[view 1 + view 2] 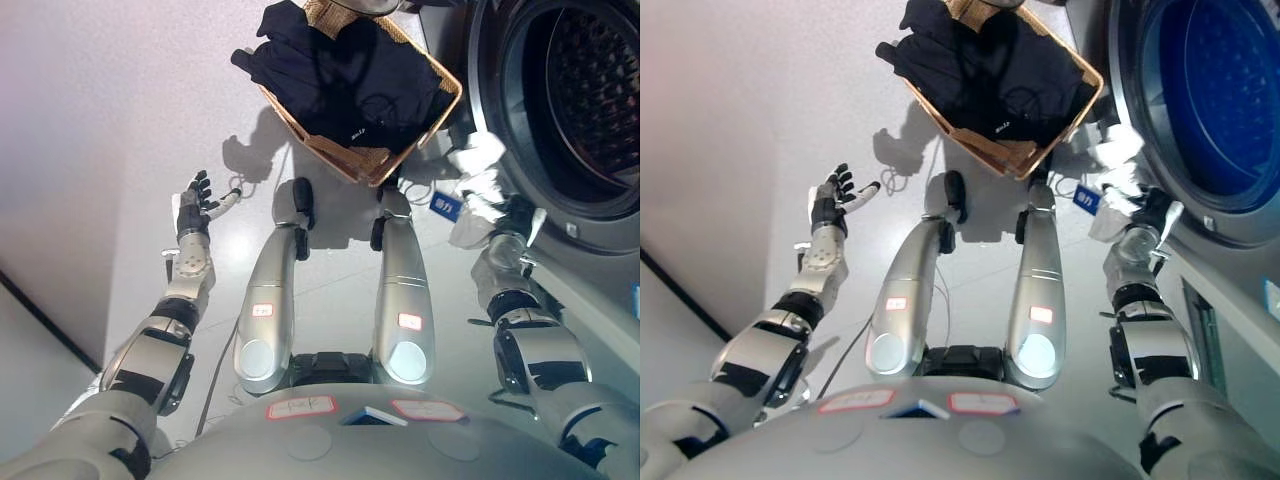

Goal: Put the clothes in the basket into the washing machine.

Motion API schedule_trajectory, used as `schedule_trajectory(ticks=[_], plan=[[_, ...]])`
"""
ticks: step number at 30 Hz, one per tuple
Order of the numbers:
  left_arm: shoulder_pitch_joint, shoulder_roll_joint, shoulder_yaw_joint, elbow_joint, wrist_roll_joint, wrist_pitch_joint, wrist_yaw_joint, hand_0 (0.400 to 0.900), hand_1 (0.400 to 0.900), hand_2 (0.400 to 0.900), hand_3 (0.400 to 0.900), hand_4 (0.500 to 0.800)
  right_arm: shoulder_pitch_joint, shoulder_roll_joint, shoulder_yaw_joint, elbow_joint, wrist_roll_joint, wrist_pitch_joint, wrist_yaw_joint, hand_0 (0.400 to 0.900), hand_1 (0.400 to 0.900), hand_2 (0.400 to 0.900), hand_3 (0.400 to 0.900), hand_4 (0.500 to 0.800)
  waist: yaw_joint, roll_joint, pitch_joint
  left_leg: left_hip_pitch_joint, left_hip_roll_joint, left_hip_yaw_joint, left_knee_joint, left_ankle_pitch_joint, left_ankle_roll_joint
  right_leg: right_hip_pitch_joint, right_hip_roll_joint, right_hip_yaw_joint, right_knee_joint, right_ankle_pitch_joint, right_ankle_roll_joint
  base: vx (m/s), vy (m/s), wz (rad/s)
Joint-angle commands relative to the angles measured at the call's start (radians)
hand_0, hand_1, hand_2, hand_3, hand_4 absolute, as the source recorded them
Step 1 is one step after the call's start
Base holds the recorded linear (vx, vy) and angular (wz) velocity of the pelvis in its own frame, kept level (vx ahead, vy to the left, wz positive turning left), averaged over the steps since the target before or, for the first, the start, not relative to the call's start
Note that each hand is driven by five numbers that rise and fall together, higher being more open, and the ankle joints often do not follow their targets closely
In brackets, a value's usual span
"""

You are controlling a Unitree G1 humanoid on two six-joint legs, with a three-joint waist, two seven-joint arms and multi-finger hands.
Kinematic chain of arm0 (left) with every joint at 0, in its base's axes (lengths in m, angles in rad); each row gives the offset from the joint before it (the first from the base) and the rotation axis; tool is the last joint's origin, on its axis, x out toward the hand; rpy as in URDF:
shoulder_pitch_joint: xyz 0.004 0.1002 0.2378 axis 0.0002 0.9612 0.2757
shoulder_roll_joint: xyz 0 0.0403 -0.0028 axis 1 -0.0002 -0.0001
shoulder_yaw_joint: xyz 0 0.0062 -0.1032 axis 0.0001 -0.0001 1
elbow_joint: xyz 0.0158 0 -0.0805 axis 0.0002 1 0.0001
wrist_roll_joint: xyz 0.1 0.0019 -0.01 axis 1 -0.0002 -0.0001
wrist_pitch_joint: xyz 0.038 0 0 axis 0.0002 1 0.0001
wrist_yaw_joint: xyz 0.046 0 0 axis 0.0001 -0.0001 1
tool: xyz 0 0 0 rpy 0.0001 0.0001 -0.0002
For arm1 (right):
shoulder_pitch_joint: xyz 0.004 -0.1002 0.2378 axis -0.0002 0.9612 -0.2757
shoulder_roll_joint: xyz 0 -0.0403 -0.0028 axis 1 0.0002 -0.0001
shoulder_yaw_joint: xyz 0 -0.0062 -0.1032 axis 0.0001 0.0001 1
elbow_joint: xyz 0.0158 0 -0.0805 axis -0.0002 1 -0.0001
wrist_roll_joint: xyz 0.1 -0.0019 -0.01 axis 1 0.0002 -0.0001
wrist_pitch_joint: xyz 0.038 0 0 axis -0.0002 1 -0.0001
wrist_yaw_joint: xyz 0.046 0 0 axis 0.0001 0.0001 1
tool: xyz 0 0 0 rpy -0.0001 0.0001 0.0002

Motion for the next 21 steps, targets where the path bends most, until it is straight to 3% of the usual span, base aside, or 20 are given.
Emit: schedule_trajectory(ticks=[1, 2, 3, 4, 5, 6, 11, 21], plan=[[0.115, 0.004, 0.048, -0.009, 0.027, -0.061, 0.048, 0.9, 0.9, 0.9, 0.9, 0.8, 0.003, -0.061, -0.079, -0.122, 0.183, -0.169, -0.041, 0.4, 0.4, 0.4, 0.4, 0.5, -0.003, 0.078, -0.061, -0.029, 0.015, -0.062, -0.193, 0.173, -0.071, 0.027, 0.028, -0.051, 0.039, -0.081, 0.013, 0.14, 0.014, -0.08], [0.122, -0.002, 0.044, -0.018, 0.028, -0.062, 0.05, 0.9, 0.9, 0.9, 0.9, 0.8, -0.003, -0.052, -0.091, -0.154, 0.218, -0.194, -0.041, 0.4, 0.4, 0.4, 0.4, 0.5, -0.001, 0.085, -0.07, -0.014, 0.015, -0.068, -0.195, 0.143, -0.076, 0.037, 0.03, -0.044, 0.043, -0.113, 0.019, 0.06, -0.011, -0.01], [0.121, 0.043, 0.048, -0.005, 0.024, -0.044, 0.021, 0.9, 0.9, 0.9, 0.9, 0.8, -0.137, -0.368, -0.206, -0.023, 0.427, -0.143, 0.136, 0.4, 0.4, 0.4, 0.4, 0.5, 0.005, 0.081, -0.077, -0.022, 0.014, -0.067, -0.199, 0.166, -0.078, 0.03, 0.025, -0.052, 0.044, -0.094, 0.013, 0.15, -0.026, 0.01], [0.116, 0.037, 0.049, -0.003, 0.024, -0.044, 0.021, 0.9, 0.9, 0.9, 0.9, 0.8, -0.15, -0.382, -0.198, -0.001, 0.443, -0.145, 0.156, 0.4, 0.4, 0.4, 0.4, 0.5, 0.006, 0.087, -0.081, -0.01, 0.014, -0.075, -0.198, 0.137, -0.082, 0.04, 0.028, -0.046, 0.047, -0.122, 0.019, -0.06, -0.038, 0.13], [0.118, 0.045, 0.018, -0.036, 0.015, -0.056, -0.001, 0.9, 0.9, 0.9, 0.9, 0.8, -0.284, -0.403, -0.144, 0.085, 0.435, -0.162, 0.091, 0.4, 0.4, 0.4, 0.4, 0.5, 0.036, 0.103, -0.088, -0.02, 0.012, -0.075, -0.21, 0.17, -0.08, 0.029, 0.019, -0.056, 0.04, -0.094, 0.014, 0.06, -0.036, 0.27], [0.125, 0.07, -0.026, -0.049, 0.025, -0.037, -0.007, 0.9, 0.9, 0.9, 0.9, 0.8, -0.611, -0.367, -0.001, 0.196, 0.465, -0.129, 0.029, 0.4, 0.4, 0.4, 0.4, 0.5, 0.106, 0.131, -0.125, -0.013, 0.01, -0.076, -0.229, 0.183, -0.083, 0.028, 0.013, -0.055, 0.035, -0.091, 0.015, -0.05, -0.032, 0.28], [0.135, 0.023, -0.021, -0.04, 0.018, -0.016, -0.031, 0.9, 0.9, 0.9, 0.9, 0.8, -0.637, -0.427, -0.053, 0.156, 0.625, -0.137, 0.116, 0.4, 0.4, 0.4, 0.4, 0.5, 0.118, 0.149, -0.153, 0.015, 0.013, -0.075, -0.271, 0.191, -0.09, 0.038, 0.015, -0.049, 0.026, -0.1, 0.018, 0.08, -0.007, 0.03], [0.147, 0.01, -0.03, -0.044, 0.02, -0.006, -0.048, 0.9, 0.9, 0.9, 0.9, 0.8, -0.709, -0.489, -0.012, 0.173, 0.587, -0.136, 0.105, 0.4, 0.4, 0.4, 0.4, 0.5, 0.127, 0.145, -0.166, 0.039, 0.015, -0.098, -0.296, 0.206, -0.103, 0.064, 0.019, -0.068, 0.018, -0.105, 0.015, 0.03, -0.034, 0.06]])
